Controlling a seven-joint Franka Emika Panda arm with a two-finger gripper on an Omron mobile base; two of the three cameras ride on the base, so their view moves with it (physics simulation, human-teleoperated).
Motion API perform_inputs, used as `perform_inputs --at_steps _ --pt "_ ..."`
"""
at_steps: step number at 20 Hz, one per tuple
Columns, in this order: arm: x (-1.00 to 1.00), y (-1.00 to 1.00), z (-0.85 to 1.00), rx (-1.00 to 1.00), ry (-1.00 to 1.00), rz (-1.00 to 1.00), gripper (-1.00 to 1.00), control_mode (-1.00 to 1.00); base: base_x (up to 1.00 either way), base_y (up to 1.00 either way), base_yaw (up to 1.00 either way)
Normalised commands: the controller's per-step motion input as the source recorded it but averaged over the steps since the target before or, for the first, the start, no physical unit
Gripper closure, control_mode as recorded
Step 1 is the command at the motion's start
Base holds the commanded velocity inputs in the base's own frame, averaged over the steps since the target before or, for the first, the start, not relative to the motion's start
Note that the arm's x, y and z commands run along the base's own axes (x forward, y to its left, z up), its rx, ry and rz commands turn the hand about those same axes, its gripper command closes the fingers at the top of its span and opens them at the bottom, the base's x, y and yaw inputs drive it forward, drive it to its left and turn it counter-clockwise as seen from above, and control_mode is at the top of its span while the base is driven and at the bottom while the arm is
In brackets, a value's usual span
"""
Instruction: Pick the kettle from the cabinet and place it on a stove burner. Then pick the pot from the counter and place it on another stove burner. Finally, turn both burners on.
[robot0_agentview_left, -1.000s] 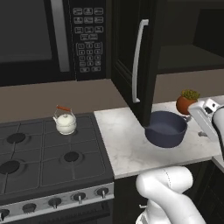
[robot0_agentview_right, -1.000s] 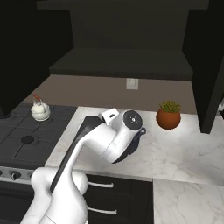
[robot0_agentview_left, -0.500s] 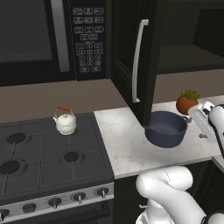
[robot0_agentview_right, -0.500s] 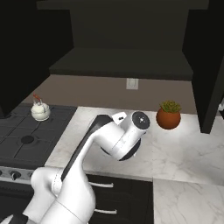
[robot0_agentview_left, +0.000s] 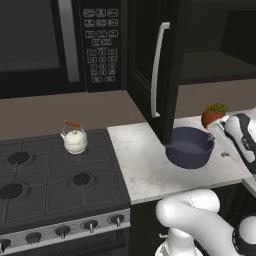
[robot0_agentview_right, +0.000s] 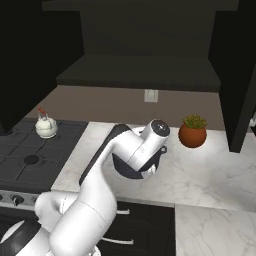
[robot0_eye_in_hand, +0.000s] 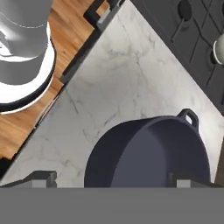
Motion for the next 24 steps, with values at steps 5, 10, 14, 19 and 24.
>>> perform_inputs --at_steps 5,10,14,19,24 --pt "0.34 0.0 -0.24 0.0 0.12 -0.03 -1.0 -1.0 0.0 0.0 0.0" --pt "0.23 -0.04 -0.21 0.0 0.09 -0.02 -1.0 -1.0 0.0 0.0 0.0" --pt "0.11 -0.08 -0.19 0.0 0.06 -0.04 -1.0 -1.0 0.0 0.0 0.0" --pt "0.02 -0.11 -0.22 0.0 0.04 -0.05 -1.0 -1.0 0.0 0.0 0.0" --pt "0.08 -0.04 -0.21 0.0 0.03 -0.04 -1.0 -1.0 0.0 0.0 0.0"
